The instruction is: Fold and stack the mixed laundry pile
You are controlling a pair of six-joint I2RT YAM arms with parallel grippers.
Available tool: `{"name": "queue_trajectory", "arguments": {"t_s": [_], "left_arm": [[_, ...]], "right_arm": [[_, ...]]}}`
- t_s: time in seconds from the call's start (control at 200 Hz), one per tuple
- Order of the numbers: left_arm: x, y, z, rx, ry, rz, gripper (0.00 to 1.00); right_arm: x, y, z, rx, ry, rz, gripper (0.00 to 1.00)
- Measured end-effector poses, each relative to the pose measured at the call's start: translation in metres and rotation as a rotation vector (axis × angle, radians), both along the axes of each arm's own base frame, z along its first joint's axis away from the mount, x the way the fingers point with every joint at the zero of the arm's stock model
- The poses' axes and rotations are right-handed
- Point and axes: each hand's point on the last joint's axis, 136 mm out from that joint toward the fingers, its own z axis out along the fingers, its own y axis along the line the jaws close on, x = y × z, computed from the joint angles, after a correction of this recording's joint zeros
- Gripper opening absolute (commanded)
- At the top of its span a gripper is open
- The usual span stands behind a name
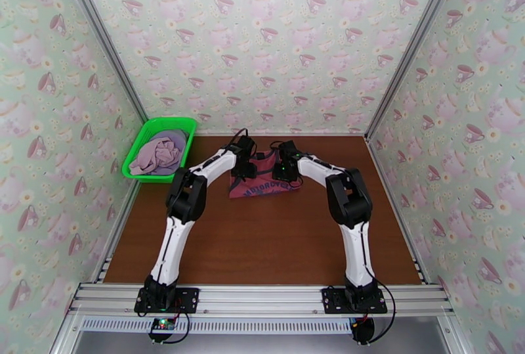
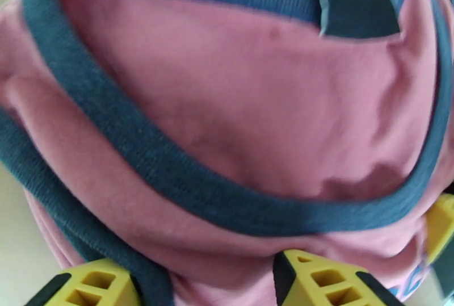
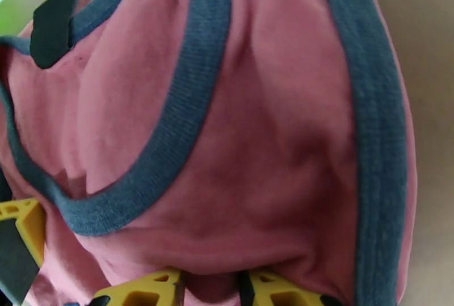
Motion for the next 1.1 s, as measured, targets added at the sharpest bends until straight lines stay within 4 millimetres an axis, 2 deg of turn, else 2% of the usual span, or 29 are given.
{"name": "queue_trajectory", "arguments": {"t_s": [0.265, 0.551, 0.776, 0.851, 1.102], "left_arm": [[0.069, 0.019, 0.004, -0.027, -0.076, -0.001, 0.67], [0.087, 0.028, 0.009, -0.130, -0.107, -0.032, 0.73], [0.106, 0.027, 0.015, -0.202, -0.164, -0.056, 0.80], [0.111, 0.028, 0.018, -0.226, -0.181, -0.058, 0.79], [0.128, 0.052, 0.019, -0.275, -0.218, -0.024, 0.80]], "right_arm": [[0.053, 0.007, 0.002, 0.060, -0.031, -0.088, 0.36], [0.094, 0.015, 0.005, 0.100, -0.054, -0.134, 0.37], [0.099, 0.015, 0.005, 0.136, -0.033, -0.177, 0.37], [0.099, 0.015, 0.005, 0.143, -0.028, -0.191, 0.37], [0.100, 0.016, 0.007, 0.164, -0.022, -0.215, 0.43]]}}
